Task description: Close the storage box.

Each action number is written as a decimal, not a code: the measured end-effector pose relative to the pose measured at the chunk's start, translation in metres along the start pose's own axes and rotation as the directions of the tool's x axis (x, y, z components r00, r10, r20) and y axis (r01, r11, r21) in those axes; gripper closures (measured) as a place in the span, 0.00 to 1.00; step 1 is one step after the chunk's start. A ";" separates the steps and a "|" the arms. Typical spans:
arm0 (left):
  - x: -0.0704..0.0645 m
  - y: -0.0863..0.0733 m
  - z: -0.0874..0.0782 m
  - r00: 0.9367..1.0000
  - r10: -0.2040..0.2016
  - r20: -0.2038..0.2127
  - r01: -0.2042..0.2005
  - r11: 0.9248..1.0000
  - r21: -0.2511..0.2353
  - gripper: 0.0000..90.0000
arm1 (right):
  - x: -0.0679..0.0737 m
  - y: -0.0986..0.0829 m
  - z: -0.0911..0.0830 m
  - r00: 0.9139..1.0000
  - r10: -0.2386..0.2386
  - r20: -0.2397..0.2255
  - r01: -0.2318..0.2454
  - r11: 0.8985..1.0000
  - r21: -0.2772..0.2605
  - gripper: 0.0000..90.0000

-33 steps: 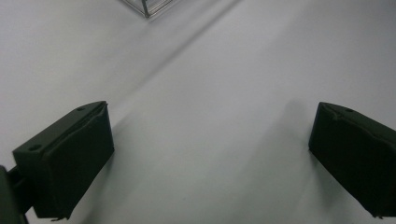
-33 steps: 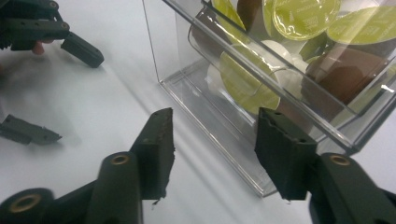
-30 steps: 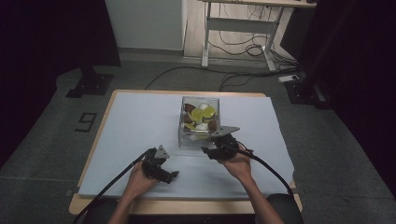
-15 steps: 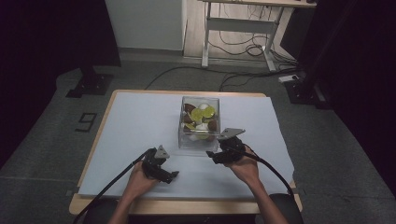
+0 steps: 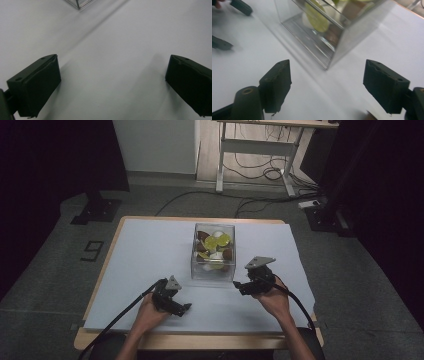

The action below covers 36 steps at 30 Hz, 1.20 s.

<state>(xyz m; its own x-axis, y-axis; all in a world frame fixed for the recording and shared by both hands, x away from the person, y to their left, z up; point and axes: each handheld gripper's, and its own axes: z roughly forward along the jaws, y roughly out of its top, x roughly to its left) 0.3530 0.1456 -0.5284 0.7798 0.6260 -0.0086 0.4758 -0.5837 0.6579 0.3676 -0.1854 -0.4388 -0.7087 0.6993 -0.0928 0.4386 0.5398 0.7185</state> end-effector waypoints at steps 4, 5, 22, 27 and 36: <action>0.000 0.000 0.000 1.000 0.001 -0.001 -0.001 1.000 0.000 0.00 | -0.008 -0.006 -0.007 0.999 0.024 0.024 -0.024 1.000 -0.002 0.22; 0.000 0.000 0.000 1.000 0.001 -0.001 -0.001 1.000 0.000 0.00 | -0.010 -0.007 -0.008 0.999 0.028 0.029 -0.028 1.000 -0.002 0.21; 0.000 0.000 0.000 1.000 -0.001 -0.001 0.001 1.000 -0.001 0.00 | -0.040 -0.050 -0.024 0.983 0.155 0.103 -0.155 0.988 -0.011 0.15; 0.000 0.000 0.000 1.000 -0.001 -0.001 0.001 1.000 -0.001 0.00 | -0.046 -0.064 -0.024 0.974 0.188 0.126 -0.189 0.982 -0.005 0.11; 0.000 0.000 0.000 1.000 -0.003 -0.001 0.003 1.000 -0.001 0.00 | -0.057 -0.087 -0.016 0.967 0.215 0.134 -0.224 0.973 0.049 0.00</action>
<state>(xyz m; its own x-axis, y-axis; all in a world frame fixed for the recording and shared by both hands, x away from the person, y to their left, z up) 0.3529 0.1454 -0.5286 0.7780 0.6282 -0.0093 0.4773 -0.5813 0.6590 0.3607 -0.2794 -0.4855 -0.5171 0.8555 -0.0272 0.6125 0.3921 0.6864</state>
